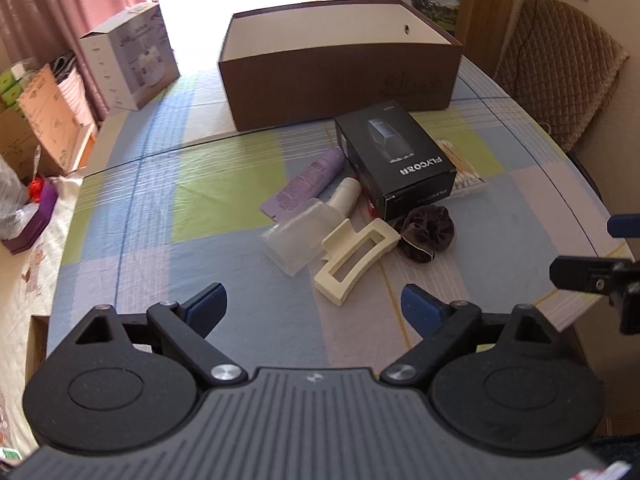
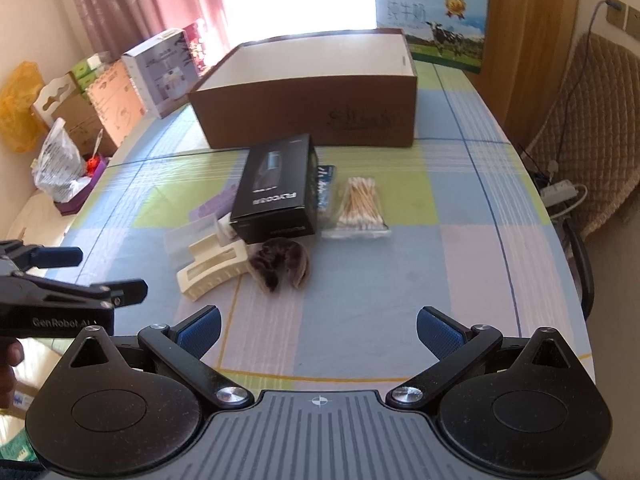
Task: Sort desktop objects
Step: 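Reach the left tool to the cream hair claw clip and close on it, then lift the claw clip with the left tool while the right tool grasps the black FLYCO box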
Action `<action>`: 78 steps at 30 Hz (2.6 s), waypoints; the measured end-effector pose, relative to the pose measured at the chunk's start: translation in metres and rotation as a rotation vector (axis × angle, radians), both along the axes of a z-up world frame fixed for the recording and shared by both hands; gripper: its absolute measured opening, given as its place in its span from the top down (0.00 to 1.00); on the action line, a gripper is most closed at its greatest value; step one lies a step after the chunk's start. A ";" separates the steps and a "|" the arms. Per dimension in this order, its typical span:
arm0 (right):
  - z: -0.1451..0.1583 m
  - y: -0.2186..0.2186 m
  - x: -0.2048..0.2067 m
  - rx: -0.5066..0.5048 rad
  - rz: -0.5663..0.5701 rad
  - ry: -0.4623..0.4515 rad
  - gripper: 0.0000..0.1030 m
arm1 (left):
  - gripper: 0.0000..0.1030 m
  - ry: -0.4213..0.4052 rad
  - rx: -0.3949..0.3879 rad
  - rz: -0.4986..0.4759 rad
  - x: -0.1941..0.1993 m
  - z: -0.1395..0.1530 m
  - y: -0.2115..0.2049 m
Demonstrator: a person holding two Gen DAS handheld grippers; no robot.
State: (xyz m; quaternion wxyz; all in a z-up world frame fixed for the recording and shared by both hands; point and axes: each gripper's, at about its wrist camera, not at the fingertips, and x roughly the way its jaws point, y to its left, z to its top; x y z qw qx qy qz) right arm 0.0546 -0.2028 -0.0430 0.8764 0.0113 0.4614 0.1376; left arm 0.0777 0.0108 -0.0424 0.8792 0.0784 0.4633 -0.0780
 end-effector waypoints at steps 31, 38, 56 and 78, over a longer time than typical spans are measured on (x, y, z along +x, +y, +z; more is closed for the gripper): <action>-0.026 -0.043 0.025 0.014 -0.199 0.096 0.02 | 0.72 0.075 0.035 -0.285 0.023 -0.078 0.009; -0.030 -0.042 0.026 0.017 -0.186 0.100 0.02 | 0.64 0.082 0.054 -0.308 0.009 -0.073 0.018; -0.034 -0.062 0.026 0.024 -0.253 0.127 0.02 | 0.60 0.066 0.101 -0.412 0.034 -0.089 -0.007; -0.026 0.023 0.077 0.021 0.020 0.010 0.02 | 0.65 -0.036 0.046 -0.077 0.043 -0.033 0.067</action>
